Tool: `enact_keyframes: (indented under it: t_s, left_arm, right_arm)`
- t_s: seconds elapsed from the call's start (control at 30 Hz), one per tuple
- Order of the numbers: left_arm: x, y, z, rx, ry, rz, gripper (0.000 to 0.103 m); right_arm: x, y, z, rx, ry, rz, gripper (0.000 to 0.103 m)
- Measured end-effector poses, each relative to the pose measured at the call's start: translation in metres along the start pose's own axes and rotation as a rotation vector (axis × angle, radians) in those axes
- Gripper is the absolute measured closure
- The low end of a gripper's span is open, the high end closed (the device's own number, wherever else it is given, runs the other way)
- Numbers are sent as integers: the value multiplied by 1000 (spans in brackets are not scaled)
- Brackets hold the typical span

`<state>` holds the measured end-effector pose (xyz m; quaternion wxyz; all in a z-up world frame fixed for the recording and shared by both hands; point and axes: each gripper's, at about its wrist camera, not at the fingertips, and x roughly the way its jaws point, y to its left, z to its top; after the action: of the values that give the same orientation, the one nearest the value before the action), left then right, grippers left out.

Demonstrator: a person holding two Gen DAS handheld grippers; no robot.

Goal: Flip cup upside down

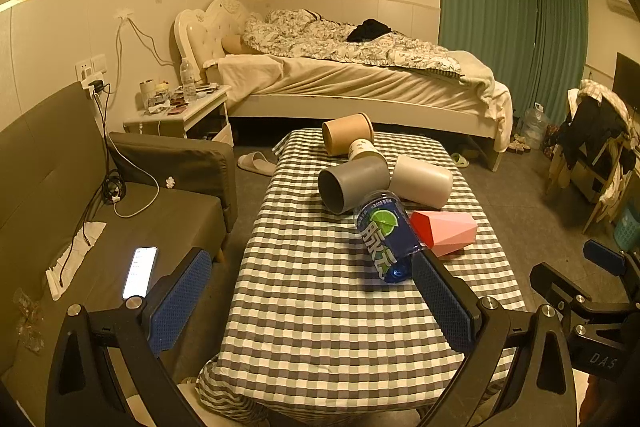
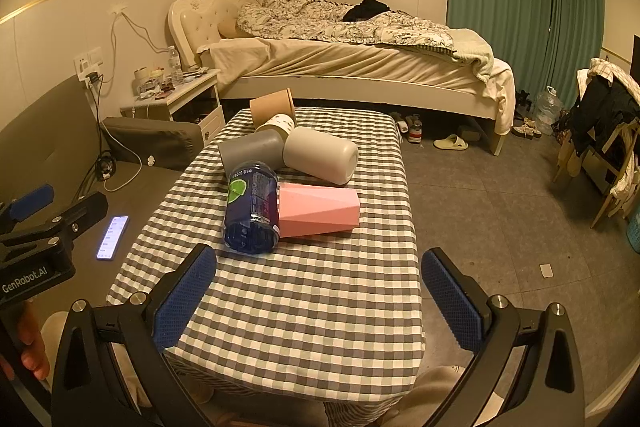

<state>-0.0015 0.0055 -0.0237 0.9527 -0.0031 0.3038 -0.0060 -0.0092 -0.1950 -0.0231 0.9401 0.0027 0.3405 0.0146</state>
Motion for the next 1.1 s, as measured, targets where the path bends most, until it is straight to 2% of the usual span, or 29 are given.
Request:
enact_keyframes:
  t_s: [0.8,1.1]
  left_arm:
    - [12,-11,-4,1,18,3,0]
    - [58,-18,33,-6,69,24,0]
  right_arm:
    - [1,1,-1,-2,3,13,0]
    - [38,-19,34,-29,25,34,0]
